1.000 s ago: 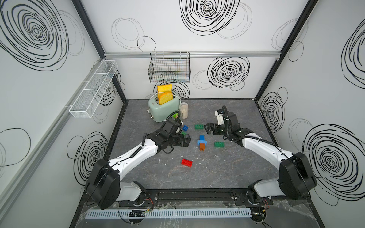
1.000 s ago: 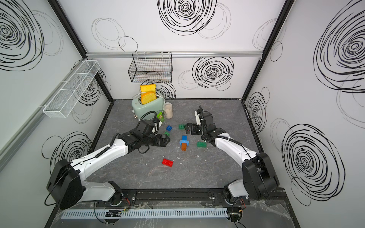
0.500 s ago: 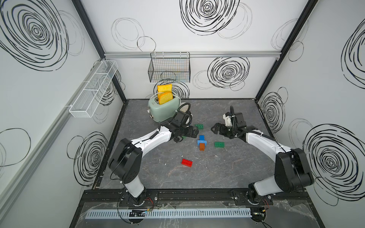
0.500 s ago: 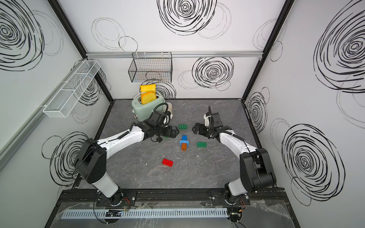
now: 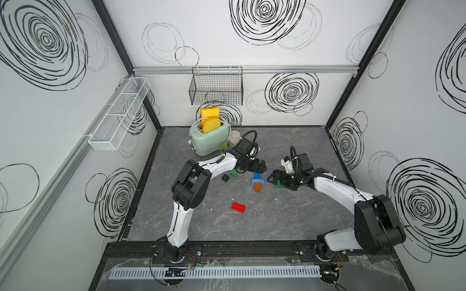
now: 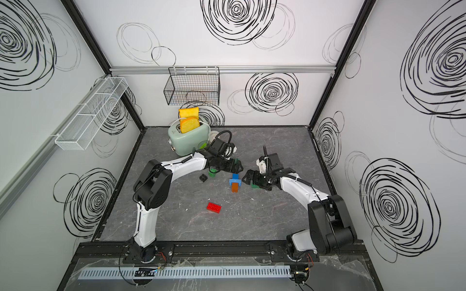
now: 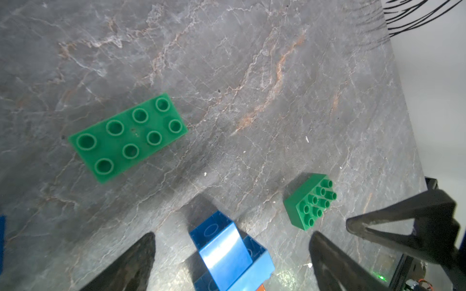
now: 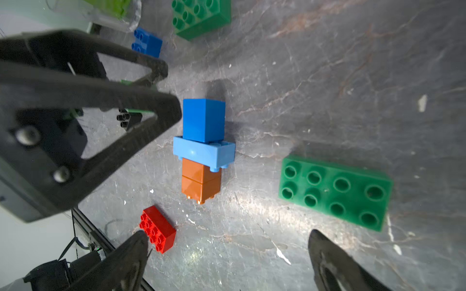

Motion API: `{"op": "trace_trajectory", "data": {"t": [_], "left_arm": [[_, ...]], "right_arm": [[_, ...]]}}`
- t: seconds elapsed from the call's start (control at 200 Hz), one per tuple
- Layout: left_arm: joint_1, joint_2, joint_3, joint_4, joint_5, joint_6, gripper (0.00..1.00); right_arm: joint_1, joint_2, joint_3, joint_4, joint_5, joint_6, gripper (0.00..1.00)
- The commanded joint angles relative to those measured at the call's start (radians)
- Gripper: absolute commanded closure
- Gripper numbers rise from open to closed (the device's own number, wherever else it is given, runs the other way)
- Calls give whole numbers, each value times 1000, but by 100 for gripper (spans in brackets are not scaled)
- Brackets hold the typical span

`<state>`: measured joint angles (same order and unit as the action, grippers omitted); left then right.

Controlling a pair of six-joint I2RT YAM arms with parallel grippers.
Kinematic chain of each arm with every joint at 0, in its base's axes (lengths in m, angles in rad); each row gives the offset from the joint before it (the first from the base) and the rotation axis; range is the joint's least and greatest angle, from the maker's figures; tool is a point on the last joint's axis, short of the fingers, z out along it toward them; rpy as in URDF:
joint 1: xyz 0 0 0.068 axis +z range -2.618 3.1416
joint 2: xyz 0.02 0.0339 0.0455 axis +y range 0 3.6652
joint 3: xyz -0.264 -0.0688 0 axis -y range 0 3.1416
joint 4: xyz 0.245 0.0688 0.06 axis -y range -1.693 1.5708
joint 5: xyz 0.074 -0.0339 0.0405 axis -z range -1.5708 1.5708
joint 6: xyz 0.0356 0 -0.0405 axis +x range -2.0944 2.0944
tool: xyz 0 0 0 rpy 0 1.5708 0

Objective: Assemble the letter f with lego
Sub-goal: Adjust the lego brick at the center of the board.

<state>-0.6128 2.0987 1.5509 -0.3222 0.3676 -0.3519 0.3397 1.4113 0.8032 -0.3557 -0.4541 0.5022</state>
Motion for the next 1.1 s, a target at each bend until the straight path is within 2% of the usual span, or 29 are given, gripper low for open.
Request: {"op": "trace_trajectory", "data": {"t": [0.0,0.075,0.305,0.385,0.62,0.77,0.99,1.096], "left_arm": [[-5,11,26,-48,39,50,4],[-12,15,19,-32,59,50,4],[-30,66,58,13,112,50,4],[-34,87,75,29,127,44,4],[-41,104,54,49,143,25,4],[-27,50,-48,68,130,23,5],[-6,-56,-235,154,147,-43,5],[-2,-104,-314,192,155,-70,5]], "right_arm": [[18,4,-1,-98,-33,-33,1],[57,9,-21,-117,-37,-45,1],[192,42,-47,-103,89,-10,0],[207,55,-64,-58,74,7,0],[207,83,-113,143,-69,92,0],[168,112,-144,295,-149,186,0],[94,148,-188,492,-241,305,0],[62,172,-193,546,-261,316,0]]}}
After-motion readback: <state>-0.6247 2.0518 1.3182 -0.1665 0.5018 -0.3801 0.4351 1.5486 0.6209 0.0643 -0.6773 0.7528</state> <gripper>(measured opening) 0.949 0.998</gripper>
